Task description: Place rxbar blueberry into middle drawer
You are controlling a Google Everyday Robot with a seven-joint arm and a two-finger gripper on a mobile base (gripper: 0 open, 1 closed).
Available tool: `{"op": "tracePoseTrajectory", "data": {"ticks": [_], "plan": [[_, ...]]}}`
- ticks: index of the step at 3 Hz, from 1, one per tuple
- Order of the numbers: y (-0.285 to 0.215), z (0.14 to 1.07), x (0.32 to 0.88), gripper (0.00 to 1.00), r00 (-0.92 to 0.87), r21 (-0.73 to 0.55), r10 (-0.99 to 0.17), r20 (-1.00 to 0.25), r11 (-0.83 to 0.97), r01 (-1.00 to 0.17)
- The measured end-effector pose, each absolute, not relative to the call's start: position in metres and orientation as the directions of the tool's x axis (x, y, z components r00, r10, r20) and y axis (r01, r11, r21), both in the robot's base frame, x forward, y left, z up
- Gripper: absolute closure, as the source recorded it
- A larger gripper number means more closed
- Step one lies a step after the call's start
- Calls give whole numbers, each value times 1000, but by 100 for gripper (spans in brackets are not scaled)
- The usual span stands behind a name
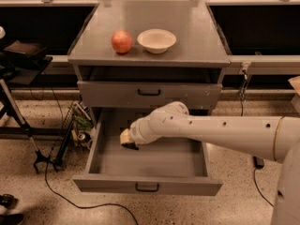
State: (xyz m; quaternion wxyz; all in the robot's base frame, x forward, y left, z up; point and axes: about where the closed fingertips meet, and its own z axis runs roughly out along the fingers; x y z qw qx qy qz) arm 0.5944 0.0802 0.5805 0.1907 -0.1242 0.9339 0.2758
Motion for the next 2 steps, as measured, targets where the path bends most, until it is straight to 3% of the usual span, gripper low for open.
{"op": "tracePoseTrajectory", "data": {"ticks": [2], "plan": [[72,502,618,100,-901,487,19,-434,846,-217]]}}
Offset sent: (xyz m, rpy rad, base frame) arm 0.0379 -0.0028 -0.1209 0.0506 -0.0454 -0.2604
